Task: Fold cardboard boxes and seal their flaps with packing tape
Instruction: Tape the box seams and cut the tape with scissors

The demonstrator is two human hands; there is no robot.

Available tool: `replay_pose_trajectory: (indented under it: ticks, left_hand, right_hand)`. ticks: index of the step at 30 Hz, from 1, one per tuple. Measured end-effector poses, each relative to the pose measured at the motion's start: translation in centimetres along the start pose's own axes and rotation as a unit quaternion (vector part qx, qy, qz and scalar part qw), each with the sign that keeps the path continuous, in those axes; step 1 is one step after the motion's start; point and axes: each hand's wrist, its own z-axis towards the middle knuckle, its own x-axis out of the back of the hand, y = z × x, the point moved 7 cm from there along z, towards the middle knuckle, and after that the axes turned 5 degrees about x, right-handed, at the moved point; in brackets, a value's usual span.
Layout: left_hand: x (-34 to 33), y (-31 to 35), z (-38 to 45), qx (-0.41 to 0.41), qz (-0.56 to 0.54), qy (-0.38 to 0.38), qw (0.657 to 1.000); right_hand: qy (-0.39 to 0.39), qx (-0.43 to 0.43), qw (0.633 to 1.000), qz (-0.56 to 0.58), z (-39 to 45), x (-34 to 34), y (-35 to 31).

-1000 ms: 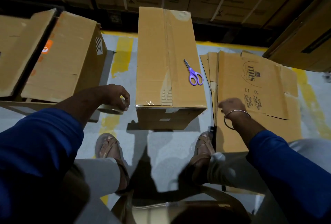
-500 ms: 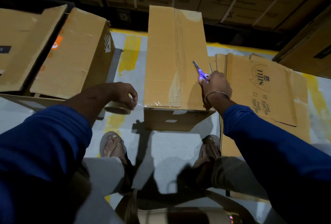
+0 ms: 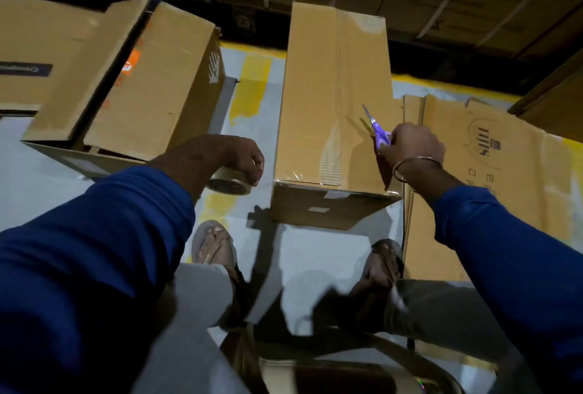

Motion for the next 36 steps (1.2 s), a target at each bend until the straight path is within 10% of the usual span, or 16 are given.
replay_pose_trajectory:
  ticks: [3, 7, 16, 36]
  left_hand:
    - [0.2, 0.3, -0.1, -0.003, -0.003, 0.010, 1.000]
    - [0.3, 0.3, -0.3, 0.004, -0.014, 0.016, 1.000]
    - [0.5, 0.2, -0.6, 0.008, -0.024, 0.017, 1.000]
    - [0.3, 0.4, 0.0, 0.044, 0.008, 0.024, 0.999]
  right_hand:
    - [-0.048, 0.021, 0.978, 0.203, -3.1, -0.3, -1.6]
    - [-0.191, -0.003, 0.823, 0.535, -10.7, -1.9, -6.2]
    - [-0.497, -0.108, 0.647, 0.568, -24.1, -8.8, -14.5]
    - [-0.449, -0.140, 0.600, 0.647, -19.9, -10.8, -19.7]
